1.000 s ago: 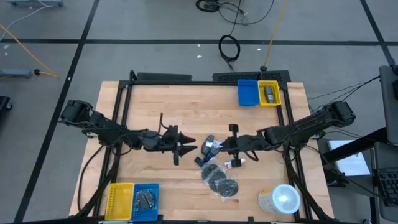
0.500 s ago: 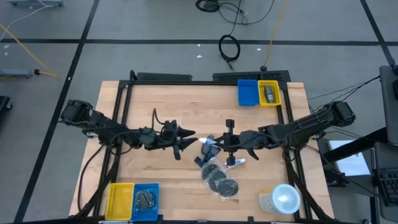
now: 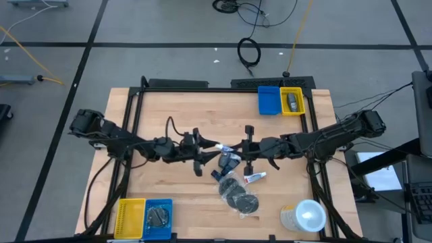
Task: Pick & Place Travel size toiletries
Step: Put the white toothpaste into the bottom yellow bin
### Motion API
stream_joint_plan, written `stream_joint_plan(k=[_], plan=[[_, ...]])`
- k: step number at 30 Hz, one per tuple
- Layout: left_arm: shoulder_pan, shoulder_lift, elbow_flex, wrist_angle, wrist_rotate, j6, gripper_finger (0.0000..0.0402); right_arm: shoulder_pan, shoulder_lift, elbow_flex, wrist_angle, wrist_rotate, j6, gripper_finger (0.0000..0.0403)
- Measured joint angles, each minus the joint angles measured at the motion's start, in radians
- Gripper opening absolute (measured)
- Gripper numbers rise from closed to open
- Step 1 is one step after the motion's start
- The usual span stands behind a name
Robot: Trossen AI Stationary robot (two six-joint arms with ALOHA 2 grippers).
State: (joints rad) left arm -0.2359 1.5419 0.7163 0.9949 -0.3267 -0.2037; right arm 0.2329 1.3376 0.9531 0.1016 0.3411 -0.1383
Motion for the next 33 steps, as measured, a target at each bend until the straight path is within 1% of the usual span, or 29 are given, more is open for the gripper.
stream_joint_plan(k=[3,5,7,10,14,21,33], plan=[[0.002,0.052,0.046,0.004,-0.02,0.026,0.017,0.0,0.0,-0.001,-0.012,-0.001,0.002,0.0017],[0.003,0.071,0.063,0.0,-0.046,0.039,0.017,0.0,0.0,-0.001,-0.015,-0.001,0.002,0.0017],[0.003,0.085,0.079,0.0,-0.049,0.055,0.0163,0.0,0.0,-0.001,-0.015,-0.001,0.007,0.0018],[0.002,0.084,0.079,-0.009,-0.049,0.071,0.0124,0.0,0.0,-0.001,-0.019,-0.003,0.011,0.0018],[0.003,0.084,0.079,-0.013,-0.048,0.082,0.0043,0.0,0.0,-0.001,-0.02,-0.001,0.013,0.0018],[0.001,0.084,0.079,-0.014,-0.045,0.092,0.0043,0.0,0.0,0.0,-0.022,-0.002,0.01,0.0024],[-0.013,0.084,0.079,-0.031,-0.038,0.108,0.0043,0.011,0.0,0.0,-0.051,-0.003,-0.007,0.008]])
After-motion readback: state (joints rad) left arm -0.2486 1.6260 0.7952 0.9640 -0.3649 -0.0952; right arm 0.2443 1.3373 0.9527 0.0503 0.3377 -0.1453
